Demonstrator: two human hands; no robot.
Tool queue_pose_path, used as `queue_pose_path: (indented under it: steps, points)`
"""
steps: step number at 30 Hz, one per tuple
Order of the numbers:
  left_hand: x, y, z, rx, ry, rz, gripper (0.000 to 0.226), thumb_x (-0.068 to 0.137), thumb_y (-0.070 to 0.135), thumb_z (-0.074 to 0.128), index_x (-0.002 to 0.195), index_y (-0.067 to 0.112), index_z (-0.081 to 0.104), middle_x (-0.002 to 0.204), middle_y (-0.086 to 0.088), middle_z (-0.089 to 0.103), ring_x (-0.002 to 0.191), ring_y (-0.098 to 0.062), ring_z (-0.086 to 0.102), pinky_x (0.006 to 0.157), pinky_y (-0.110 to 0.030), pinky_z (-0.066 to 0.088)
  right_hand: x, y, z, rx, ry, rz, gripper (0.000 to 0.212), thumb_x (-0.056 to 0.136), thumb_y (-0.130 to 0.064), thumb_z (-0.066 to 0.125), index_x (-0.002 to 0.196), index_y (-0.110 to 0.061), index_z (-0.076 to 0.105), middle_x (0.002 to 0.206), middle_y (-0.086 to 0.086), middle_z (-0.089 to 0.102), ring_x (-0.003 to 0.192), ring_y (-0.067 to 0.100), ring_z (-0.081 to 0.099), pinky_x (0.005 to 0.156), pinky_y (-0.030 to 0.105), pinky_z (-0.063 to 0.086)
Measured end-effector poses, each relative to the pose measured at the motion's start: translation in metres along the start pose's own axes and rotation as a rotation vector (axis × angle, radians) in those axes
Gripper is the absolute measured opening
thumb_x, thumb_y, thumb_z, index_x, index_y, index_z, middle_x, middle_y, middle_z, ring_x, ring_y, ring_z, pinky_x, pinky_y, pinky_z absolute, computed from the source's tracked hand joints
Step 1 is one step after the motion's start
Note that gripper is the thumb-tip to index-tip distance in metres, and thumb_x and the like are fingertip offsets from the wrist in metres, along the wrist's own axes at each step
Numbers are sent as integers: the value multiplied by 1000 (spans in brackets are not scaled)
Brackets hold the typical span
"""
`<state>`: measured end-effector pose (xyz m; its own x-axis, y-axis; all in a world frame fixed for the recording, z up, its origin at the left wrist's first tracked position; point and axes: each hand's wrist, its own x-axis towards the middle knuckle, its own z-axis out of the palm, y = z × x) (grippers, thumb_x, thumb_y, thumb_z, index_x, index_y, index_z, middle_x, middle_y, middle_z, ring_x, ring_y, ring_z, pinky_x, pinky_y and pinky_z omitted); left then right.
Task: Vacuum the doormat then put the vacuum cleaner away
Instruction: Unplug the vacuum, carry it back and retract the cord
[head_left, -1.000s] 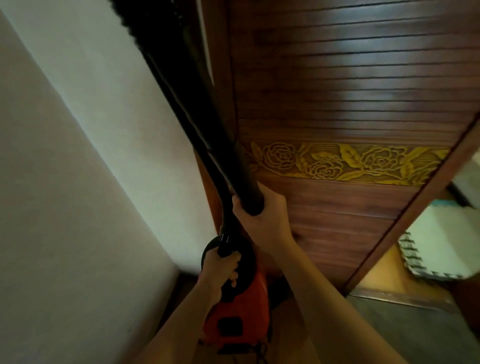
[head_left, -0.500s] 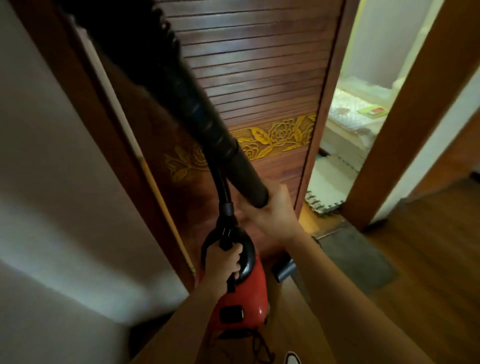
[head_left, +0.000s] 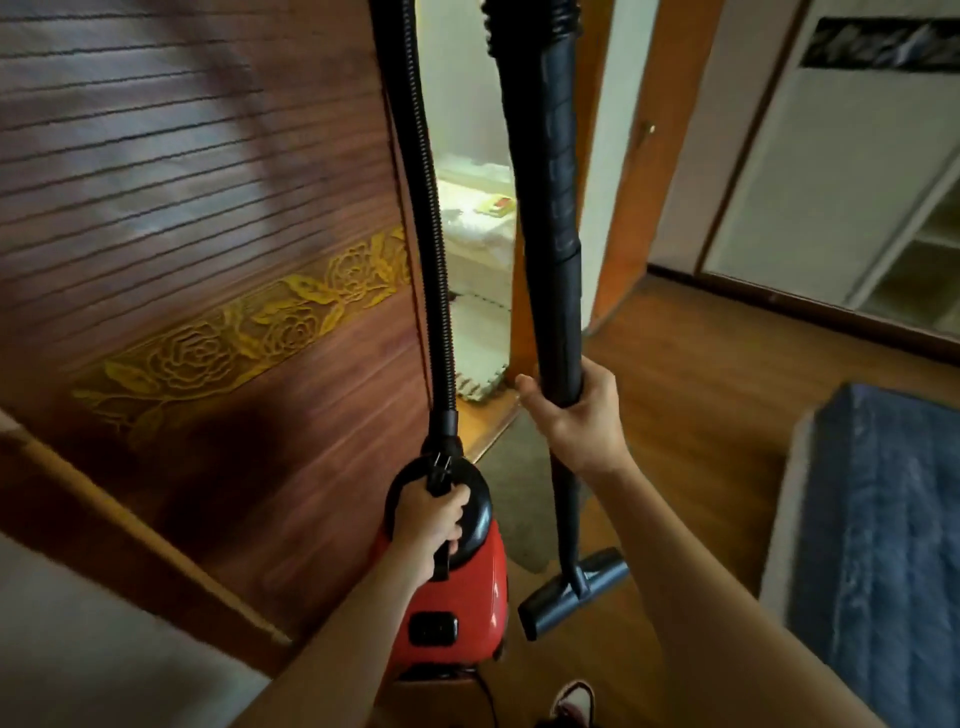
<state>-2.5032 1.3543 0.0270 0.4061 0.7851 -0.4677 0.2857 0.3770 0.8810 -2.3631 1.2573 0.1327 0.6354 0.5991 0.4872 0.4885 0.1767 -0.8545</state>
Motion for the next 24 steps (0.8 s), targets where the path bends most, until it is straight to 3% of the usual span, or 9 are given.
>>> queue_pose_path:
  steps: [3,8,12,15,17,24]
  points:
    - [9,11,36,74,-101,27,14,87,5,60,77,13,55,47,5,46,34,-12,33,39,-25,30,9,18,-34,-48,95,21,34,82,-32,69,72,-5,51,61,23,49,52,40,49,45,53,42]
    - [32,35,108,166,-234,41,17,88,4,59,76,14,52,48,5,45,35,-12,33,41,-27,31,33,50,-93,-103,209,48,32,83,-23,70,69,-4,48,59,15,50,51,38,48,45,51,42]
    - [64,58,172,255,-340,55,15,91,5,59,79,12,52,44,7,40,34,-13,31,42,-28,31,66,83,-140,-88,282,78,32,86,-2,70,69,-23,54,58,-8,56,50,11,54,48,37,47]
    - [88,76,221,321,-384,74,10,91,6,61,83,10,57,46,5,41,34,-13,32,40,-26,31,89,109,-173,-100,322,89,20,84,-12,68,71,-19,54,63,9,56,54,35,53,50,53,49]
    - [101,92,251,347,-412,91,10,91,6,63,83,10,58,47,4,39,35,-14,31,38,-26,30,105,125,-194,-100,363,90,19,83,-18,66,71,-14,52,64,17,54,56,42,51,50,56,47]
    - [132,147,350,408,-507,155,20,89,3,62,77,14,52,45,4,39,35,-14,30,38,-25,28,169,142,-264,-165,493,103,24,89,-6,70,74,-15,53,63,13,55,54,35,54,47,45,51]
